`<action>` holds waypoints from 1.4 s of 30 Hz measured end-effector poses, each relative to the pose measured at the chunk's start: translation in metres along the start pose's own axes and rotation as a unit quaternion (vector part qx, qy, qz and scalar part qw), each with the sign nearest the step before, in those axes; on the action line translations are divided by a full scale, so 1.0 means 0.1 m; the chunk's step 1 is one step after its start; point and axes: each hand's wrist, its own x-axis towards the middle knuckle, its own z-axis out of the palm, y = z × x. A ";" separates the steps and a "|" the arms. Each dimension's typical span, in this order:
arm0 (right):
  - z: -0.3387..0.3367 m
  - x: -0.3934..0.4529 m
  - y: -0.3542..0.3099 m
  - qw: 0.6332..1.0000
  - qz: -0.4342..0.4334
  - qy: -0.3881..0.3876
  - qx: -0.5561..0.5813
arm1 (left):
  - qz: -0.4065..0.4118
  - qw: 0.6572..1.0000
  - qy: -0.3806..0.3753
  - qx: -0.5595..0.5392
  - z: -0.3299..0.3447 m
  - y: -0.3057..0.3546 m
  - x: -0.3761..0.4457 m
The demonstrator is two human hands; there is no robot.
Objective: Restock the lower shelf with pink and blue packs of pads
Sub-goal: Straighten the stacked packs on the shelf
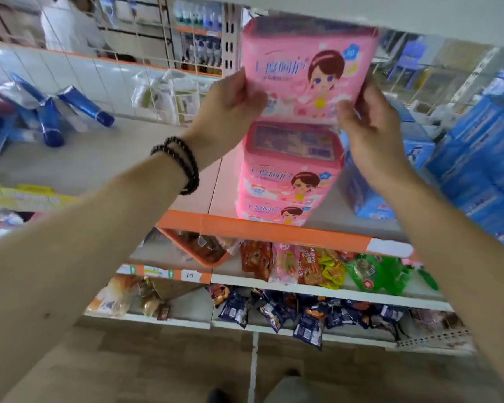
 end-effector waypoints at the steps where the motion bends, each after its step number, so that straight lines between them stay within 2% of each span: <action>1: 0.00 0.07 0.04 1.000 0.001 0.002 0.004 | 0.004 1.000 0.001 0.007 -0.01 -0.01 0.07; 7: 0.09 0.41 0.26 1.000 -0.001 -0.016 0.008 | -0.050 0.996 0.005 0.069 -0.02 -0.18 0.40; 15: 0.07 1.00 0.57 1.000 -0.024 0.000 0.006 | -0.025 0.993 0.009 0.116 -0.03 -0.39 1.09; 19: 0.11 1.33 0.72 1.000 -0.015 0.011 -0.024 | 0.016 0.990 0.065 0.123 0.05 -0.43 1.43; 26: 0.20 1.74 0.96 0.998 0.010 -0.006 -0.055 | -0.047 0.986 0.099 0.127 0.15 -0.85 1.82; 33: 0.25 1.69 0.97 0.999 0.047 -0.002 -0.026 | -0.090 0.990 0.066 0.086 0.16 -0.79 1.78; 35: 0.25 1.58 0.93 0.996 0.079 0.012 0.033 | -0.115 0.992 0.034 0.030 0.12 -0.69 1.62; 38: 0.25 1.25 0.96 0.977 0.172 0.024 0.126 | -0.168 0.984 0.021 -0.051 0.11 -0.58 1.22; 40: 0.30 1.06 1.04 0.938 0.242 -0.001 0.249 | -0.195 0.976 -0.004 -0.096 0.18 -0.52 0.94; 42: 0.38 0.95 1.00 0.878 0.301 -0.015 0.372 | -0.208 0.965 -0.018 -0.156 0.27 -0.54 0.82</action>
